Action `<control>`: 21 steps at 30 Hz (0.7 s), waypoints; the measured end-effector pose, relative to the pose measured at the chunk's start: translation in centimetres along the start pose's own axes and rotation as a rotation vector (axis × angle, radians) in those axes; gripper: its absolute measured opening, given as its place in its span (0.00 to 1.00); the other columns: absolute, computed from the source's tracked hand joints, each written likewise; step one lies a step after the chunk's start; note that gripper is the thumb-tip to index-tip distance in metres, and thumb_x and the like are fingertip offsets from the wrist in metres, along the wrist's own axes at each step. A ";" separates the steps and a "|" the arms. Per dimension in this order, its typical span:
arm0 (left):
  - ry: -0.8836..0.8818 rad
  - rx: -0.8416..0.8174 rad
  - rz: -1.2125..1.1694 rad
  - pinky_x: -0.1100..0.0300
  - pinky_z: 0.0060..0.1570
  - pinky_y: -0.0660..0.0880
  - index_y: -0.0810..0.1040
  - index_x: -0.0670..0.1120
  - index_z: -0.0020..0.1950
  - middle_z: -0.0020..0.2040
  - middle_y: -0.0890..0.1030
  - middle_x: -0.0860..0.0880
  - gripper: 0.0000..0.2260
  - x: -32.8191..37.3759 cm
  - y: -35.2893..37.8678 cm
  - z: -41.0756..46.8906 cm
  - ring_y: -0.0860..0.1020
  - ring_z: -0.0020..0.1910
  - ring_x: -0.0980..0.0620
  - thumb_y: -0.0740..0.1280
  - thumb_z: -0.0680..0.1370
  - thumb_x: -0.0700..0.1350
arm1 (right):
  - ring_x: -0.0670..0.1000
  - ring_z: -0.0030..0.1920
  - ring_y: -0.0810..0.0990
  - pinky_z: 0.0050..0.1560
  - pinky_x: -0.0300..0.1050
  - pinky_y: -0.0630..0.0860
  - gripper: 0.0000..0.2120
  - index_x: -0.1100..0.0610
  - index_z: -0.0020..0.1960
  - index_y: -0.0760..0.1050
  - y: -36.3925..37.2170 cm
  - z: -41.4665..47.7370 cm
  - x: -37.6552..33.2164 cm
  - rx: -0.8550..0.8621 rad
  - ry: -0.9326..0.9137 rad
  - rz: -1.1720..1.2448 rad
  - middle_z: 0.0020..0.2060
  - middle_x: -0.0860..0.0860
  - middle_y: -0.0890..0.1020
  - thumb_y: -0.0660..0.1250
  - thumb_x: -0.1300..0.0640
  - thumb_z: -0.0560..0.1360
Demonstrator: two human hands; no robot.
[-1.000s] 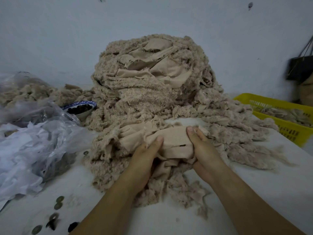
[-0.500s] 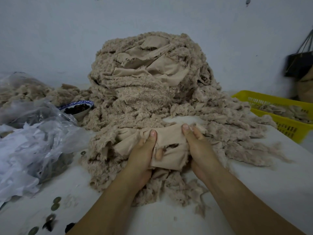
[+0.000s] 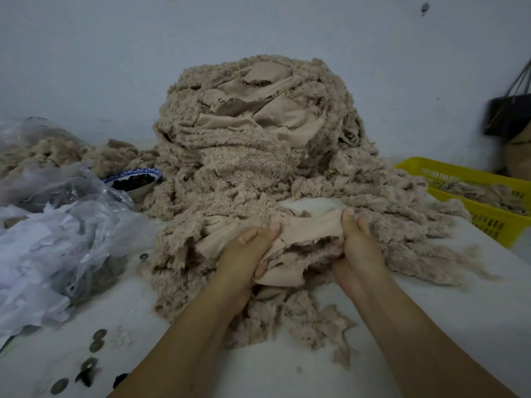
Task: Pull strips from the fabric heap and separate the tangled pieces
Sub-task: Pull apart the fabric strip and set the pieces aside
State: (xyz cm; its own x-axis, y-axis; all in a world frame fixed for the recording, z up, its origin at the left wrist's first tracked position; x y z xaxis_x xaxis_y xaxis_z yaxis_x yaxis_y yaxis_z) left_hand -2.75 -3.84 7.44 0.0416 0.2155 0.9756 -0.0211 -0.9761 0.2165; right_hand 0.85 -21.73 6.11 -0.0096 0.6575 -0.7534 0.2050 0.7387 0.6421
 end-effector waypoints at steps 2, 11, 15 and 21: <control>-0.021 0.012 -0.042 0.62 0.25 0.59 0.77 0.45 0.38 0.25 0.70 0.50 0.15 0.1 -0.2 0.0 0.63 0.23 0.55 0.74 0.70 0.55 | 0.40 0.20 0.71 0.20 0.34 0.67 0.13 0.55 0.64 0.71 0.0 0.1 0.0 -0.003 -0.011 -0.046 0.29 0.46 0.75 0.60 0.49 0.83; -0.096 -0.053 -0.366 0.70 0.18 0.59 0.86 0.45 0.42 0.18 0.67 0.54 0.11 0.3 0.3 -0.2 0.59 0.14 0.58 0.72 0.68 0.51 | 0.45 0.38 0.79 0.35 0.41 0.75 0.13 0.47 0.65 0.74 0.7 -0.5 -0.1 0.008 0.014 -0.145 0.52 0.49 0.81 0.60 0.45 0.83; -0.114 -0.070 -0.445 0.69 0.22 0.62 0.82 0.44 0.45 0.19 0.70 0.51 0.14 0.2 0.8 -0.4 0.62 0.14 0.58 0.75 0.65 0.50 | 0.47 0.37 0.78 0.31 0.39 0.75 0.06 0.43 0.52 0.76 0.9 -0.9 0.1 0.018 -0.005 -0.184 0.46 0.48 0.82 0.60 0.46 0.83; 0.006 0.071 -0.778 0.61 0.29 0.80 0.83 0.44 0.34 0.31 0.82 0.48 0.17 2.0 -4.2 0.5 0.82 0.30 0.53 0.66 0.79 0.50 | 0.42 0.18 0.64 0.14 0.34 0.59 0.07 0.55 0.58 0.72 -2.5 0.2 -3.3 0.112 -0.083 0.040 0.30 0.50 0.72 0.57 0.56 0.84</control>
State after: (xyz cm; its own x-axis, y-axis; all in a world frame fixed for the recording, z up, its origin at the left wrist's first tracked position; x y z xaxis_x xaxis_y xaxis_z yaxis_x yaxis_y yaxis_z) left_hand -2.11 0.67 8.42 0.0126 0.8389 0.5442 0.0759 -0.5434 0.8360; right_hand 0.56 -25.73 6.94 0.0804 0.6683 -0.7396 0.3118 0.6879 0.6554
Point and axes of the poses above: each hand's wrist, its own z-axis towards the middle knuckle, its own y-axis out of the palm, x = y × z, the point moved 8 cm from there along z, towards the middle knuckle
